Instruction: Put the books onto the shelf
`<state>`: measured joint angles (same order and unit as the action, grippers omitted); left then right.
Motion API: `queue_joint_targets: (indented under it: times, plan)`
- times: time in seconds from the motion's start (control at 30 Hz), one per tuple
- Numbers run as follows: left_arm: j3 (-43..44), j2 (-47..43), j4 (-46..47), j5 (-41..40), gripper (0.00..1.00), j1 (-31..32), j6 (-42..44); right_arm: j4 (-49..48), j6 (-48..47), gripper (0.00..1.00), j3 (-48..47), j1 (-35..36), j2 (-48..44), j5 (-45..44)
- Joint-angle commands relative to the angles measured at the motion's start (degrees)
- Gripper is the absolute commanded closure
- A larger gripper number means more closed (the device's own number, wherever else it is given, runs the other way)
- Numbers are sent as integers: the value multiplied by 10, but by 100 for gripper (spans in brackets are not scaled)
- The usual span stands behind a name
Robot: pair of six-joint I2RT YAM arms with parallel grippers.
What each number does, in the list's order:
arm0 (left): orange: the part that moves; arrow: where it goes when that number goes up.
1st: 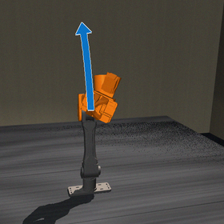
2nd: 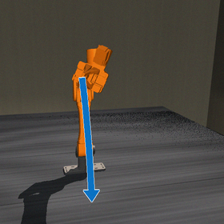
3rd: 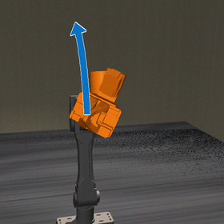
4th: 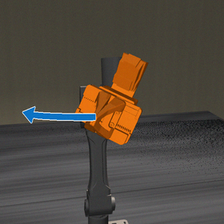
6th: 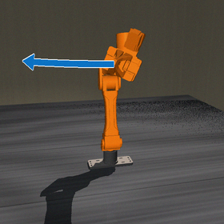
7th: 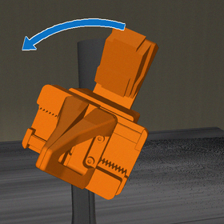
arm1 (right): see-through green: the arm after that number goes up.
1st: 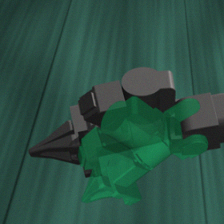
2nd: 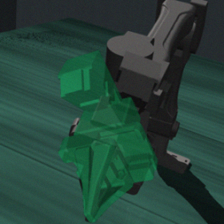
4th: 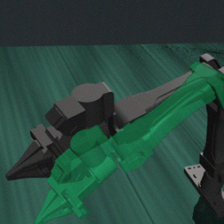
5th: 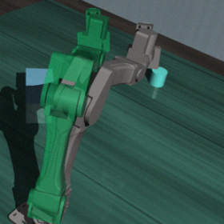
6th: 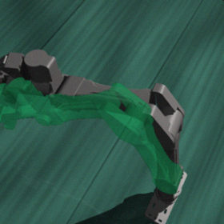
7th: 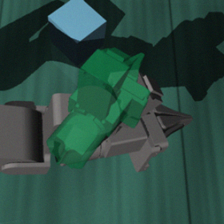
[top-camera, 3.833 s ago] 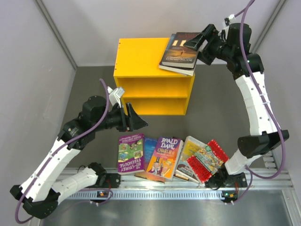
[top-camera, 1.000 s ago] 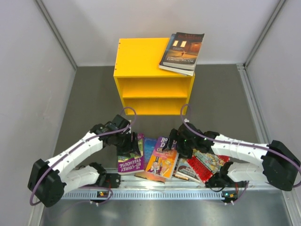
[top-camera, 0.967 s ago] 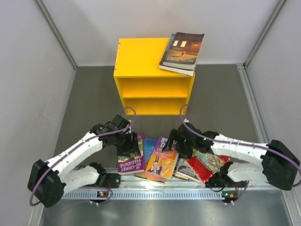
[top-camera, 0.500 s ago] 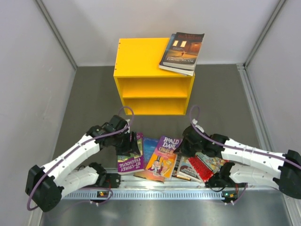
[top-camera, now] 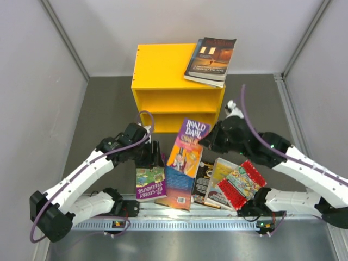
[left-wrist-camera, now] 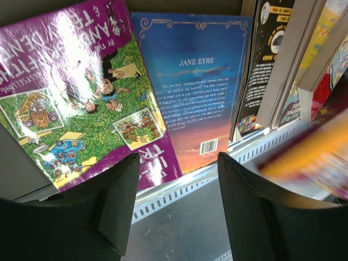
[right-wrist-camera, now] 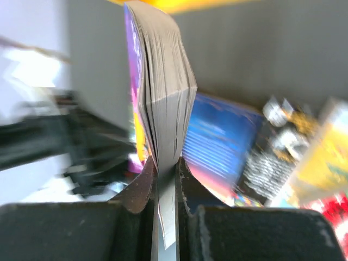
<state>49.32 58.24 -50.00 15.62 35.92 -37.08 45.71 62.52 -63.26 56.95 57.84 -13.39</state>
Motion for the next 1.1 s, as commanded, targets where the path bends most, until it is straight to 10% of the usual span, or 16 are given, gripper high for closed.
queue_joint_targets:
  times: [0.0,0.23,0.57,1.07]
  plan:
    - [30,-8,-19,-24,36,-2,20,-17,-142,100,-172,7,18,-29]
    - [27,8,-19,-24,36,-2,23,-5,-311,100,-411,-56,83,35]
    - [40,22,-32,-23,37,-2,17,31,-366,100,-702,-345,279,302]
    - [51,6,-66,-67,37,-2,19,-15,-296,100,-743,-528,436,521]
